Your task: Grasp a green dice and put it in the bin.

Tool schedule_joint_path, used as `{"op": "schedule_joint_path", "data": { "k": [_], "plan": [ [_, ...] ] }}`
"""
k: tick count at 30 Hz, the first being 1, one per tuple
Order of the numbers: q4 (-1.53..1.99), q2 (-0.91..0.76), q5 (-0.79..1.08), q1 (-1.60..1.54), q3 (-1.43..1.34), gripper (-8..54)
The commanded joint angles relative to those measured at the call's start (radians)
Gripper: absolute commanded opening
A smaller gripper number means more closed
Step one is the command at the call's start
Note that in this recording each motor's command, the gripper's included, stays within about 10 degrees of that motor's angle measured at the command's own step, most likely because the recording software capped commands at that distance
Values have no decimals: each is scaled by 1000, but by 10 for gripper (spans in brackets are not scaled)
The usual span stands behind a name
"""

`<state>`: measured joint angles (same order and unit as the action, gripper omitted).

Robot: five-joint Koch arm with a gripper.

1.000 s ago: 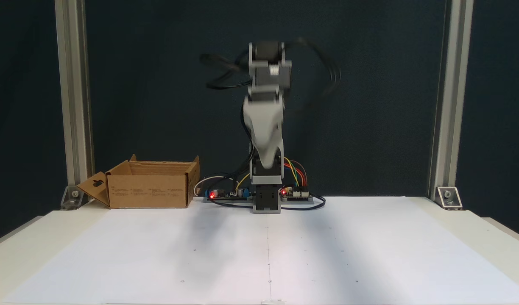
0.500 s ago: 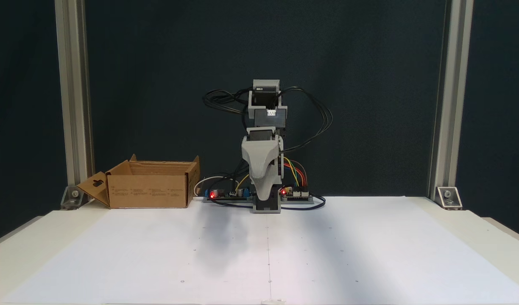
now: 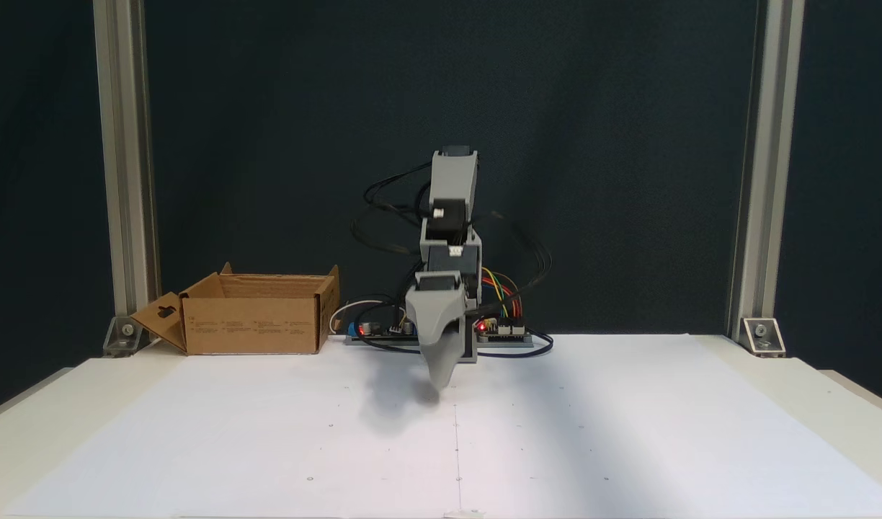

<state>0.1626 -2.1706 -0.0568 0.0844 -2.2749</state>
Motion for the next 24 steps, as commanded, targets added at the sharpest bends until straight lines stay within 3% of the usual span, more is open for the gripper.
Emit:
{"op": "schedule_joint_path", "data": {
  "k": [1,24],
  "plan": [
    [-168,-44,-21,9,-20,445],
    [-808,-199,32,-31,-482,439]
  ]
}}
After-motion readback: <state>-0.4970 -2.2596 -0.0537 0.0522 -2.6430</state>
